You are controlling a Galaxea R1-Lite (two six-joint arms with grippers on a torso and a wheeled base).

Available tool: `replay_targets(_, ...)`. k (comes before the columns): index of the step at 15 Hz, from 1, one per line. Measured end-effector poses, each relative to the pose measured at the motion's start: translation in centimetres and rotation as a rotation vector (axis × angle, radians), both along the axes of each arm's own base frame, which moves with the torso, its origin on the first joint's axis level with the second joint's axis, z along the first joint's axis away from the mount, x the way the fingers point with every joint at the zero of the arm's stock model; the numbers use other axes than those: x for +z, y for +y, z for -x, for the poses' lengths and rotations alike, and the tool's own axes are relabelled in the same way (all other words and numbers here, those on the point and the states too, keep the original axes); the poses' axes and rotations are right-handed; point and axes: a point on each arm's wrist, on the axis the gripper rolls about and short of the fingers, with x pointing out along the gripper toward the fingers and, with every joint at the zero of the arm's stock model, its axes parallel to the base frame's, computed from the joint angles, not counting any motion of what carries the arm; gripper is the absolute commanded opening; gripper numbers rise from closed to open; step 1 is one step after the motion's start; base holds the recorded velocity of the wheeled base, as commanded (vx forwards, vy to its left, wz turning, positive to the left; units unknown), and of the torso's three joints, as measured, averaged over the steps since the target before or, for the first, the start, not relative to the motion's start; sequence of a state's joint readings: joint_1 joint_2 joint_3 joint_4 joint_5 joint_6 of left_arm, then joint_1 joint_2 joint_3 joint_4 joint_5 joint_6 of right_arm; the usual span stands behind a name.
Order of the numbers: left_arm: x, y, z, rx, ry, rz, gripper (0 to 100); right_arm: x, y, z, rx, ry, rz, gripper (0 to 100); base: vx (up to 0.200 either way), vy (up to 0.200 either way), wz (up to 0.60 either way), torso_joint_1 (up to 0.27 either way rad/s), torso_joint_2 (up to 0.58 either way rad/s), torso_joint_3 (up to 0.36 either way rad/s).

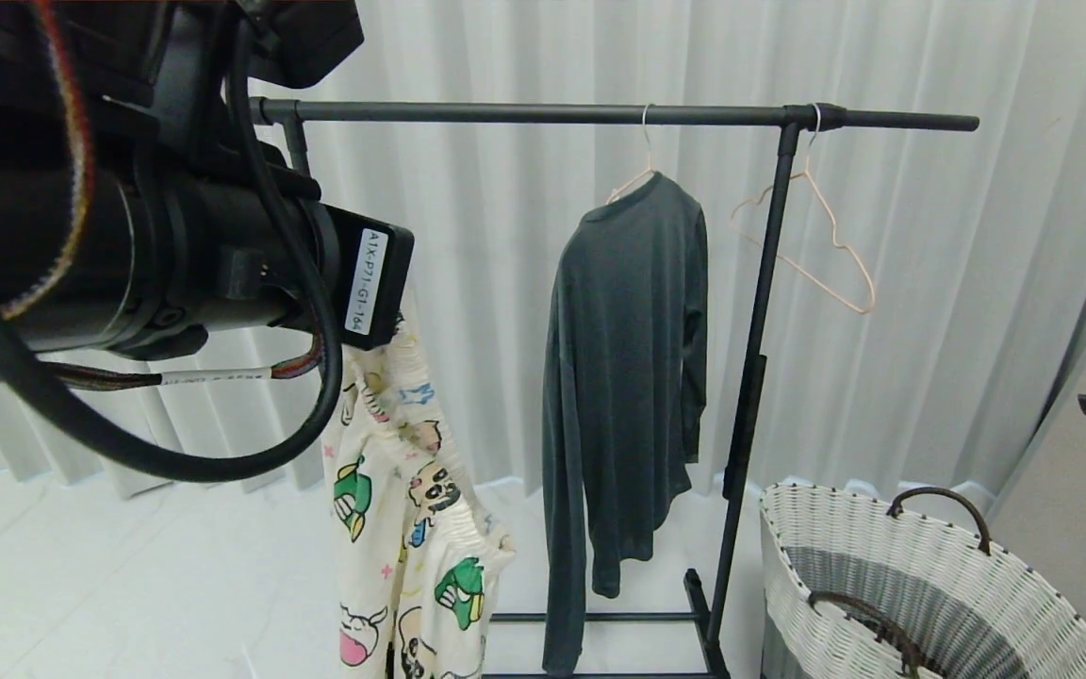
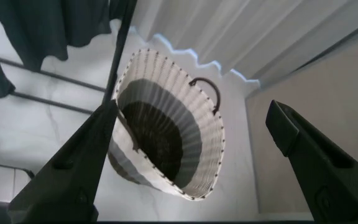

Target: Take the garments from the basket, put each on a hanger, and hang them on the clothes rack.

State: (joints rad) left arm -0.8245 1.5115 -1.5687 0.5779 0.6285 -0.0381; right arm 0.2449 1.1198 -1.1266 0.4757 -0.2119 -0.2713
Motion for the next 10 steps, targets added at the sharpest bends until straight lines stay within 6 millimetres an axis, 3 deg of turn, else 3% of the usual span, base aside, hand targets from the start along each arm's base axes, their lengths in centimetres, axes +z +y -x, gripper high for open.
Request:
replay_targets(5, 0.16, 0.34, 0.35, -0.001, -0.005, 0.005, 0, -0.09, 0.03, -0.08, -0.002, 0.004, -0.007, 100, 0.0, 0.0, 0.0, 0.131, -0.47, -0.236)
replay_targets(10, 0.19, 0.4, 0.44, -0.002, -0.006, 0.006, 0, -0.13, 0.09, -0.24, 0.013, 0.01, -0.015, 100, 0.0, 0.0, 0.0, 0.329, -0.48, -0.248)
